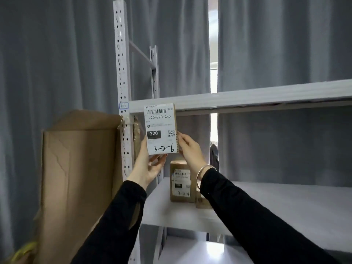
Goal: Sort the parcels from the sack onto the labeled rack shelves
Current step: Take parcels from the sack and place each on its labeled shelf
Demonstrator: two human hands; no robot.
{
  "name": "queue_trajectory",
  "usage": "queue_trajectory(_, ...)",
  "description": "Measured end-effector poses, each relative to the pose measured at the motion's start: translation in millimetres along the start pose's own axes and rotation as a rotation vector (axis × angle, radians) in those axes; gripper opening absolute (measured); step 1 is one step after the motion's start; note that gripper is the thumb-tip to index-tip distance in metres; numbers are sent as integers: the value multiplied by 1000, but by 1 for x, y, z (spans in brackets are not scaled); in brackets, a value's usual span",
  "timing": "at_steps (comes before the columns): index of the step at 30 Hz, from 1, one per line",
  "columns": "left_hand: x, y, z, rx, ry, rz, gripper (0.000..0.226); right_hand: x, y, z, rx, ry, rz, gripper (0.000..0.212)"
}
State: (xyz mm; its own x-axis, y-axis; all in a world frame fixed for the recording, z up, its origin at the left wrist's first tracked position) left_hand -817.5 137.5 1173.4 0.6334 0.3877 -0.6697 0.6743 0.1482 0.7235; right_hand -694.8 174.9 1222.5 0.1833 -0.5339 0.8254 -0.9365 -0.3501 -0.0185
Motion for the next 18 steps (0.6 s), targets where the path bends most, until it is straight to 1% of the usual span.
queue_trajectory(3, 47, -45, 24, -65, -92, 13, 23, -66, 4, 38, 11, 102, -19, 40)
queue_trajectory(5, 78, -75, 44, -102, -147, 38, 24, -104, 7, 69, 13, 176, -21, 40)
queue_trajectory(7, 109, -109, 60, -178, -207, 101, 24, -135, 10, 99, 9, 246, -43, 40)
queue_trajectory(10, 146, -153, 76, -281, -262, 166, 46, -167, 11, 135, -1, 312, -33, 40)
queue_trajectory(11, 153, -162, 78, -292, -271, 153, 48, -173, 11, 145, -6, 322, -35, 39)
queue_trajectory(15, 165, -159, 86, -266, -292, 103, 27, -179, -3, 162, -80, 320, -33, 35)
queue_trajectory(18, 183, -134, 91, -217, -317, 3, 22, -167, -39, 175, -214, 304, -13, 29)
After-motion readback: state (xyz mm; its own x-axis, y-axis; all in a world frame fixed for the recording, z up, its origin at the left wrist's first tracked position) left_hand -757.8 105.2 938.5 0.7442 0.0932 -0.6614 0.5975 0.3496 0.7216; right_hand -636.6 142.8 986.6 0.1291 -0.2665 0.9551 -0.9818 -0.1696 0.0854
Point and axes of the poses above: each hand's wrist, its own z-axis away from the middle knuckle, its own y-axis out of the palm, x = y × z, the point moved 10 cm from there along -z, towards the middle knuckle, and after that the axes turned 2 degrees about z, right-handed, at the moved point
